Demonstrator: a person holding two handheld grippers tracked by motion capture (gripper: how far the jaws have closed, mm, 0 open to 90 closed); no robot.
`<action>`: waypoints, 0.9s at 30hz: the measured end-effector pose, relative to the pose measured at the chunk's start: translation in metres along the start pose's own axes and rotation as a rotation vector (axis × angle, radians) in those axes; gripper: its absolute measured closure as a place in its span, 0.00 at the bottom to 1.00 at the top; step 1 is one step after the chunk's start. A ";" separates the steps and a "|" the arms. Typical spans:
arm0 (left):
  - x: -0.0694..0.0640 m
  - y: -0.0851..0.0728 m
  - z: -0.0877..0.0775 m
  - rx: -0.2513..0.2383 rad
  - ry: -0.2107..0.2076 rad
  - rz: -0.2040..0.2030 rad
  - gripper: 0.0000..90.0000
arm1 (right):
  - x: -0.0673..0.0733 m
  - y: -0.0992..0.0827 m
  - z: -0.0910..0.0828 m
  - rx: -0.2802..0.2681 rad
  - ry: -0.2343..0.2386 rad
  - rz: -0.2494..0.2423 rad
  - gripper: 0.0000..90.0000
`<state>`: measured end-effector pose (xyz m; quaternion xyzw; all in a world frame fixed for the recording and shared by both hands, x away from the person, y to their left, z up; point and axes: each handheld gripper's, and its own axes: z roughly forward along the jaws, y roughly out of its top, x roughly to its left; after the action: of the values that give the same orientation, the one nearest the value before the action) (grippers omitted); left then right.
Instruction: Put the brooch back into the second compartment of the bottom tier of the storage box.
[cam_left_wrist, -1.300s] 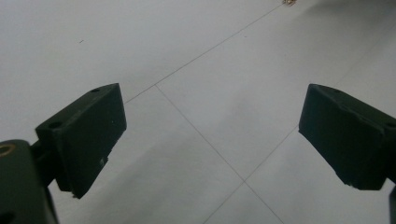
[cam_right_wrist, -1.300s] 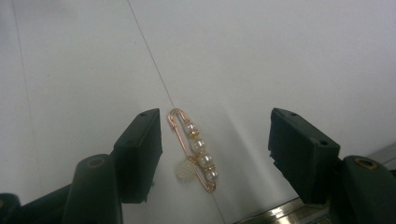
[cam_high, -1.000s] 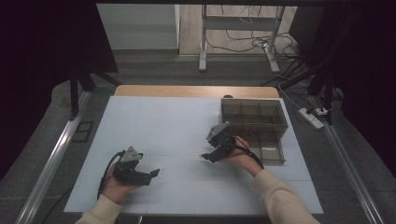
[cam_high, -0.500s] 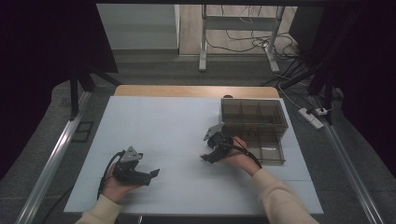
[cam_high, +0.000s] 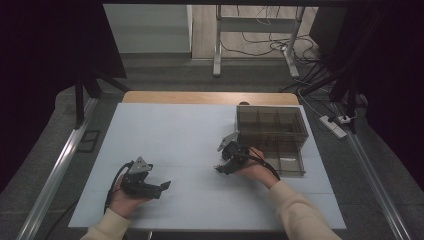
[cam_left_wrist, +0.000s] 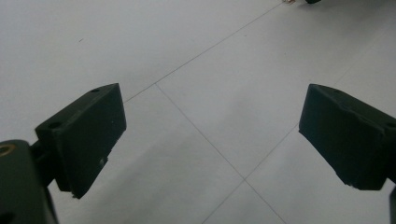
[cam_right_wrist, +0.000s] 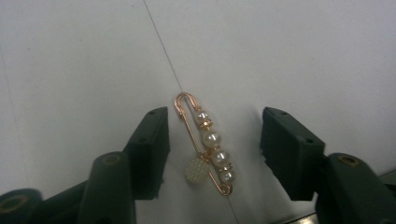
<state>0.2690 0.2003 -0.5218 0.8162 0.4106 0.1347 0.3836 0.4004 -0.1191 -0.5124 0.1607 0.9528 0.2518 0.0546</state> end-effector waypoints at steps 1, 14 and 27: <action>0.000 0.000 0.000 0.000 0.001 0.001 0.08 | 0.000 0.000 0.000 0.003 -0.001 -0.002 0.52; 0.000 0.000 0.000 0.000 0.001 0.002 0.08 | 0.005 0.002 -0.005 0.039 0.011 -0.046 0.82; 0.000 0.000 -0.001 0.000 0.001 0.001 0.08 | 0.002 0.000 -0.008 0.026 0.027 -0.031 0.90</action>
<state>0.2686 0.2007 -0.5216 0.8163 0.4102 0.1355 0.3834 0.3966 -0.1222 -0.5060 0.1433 0.9590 0.2405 0.0433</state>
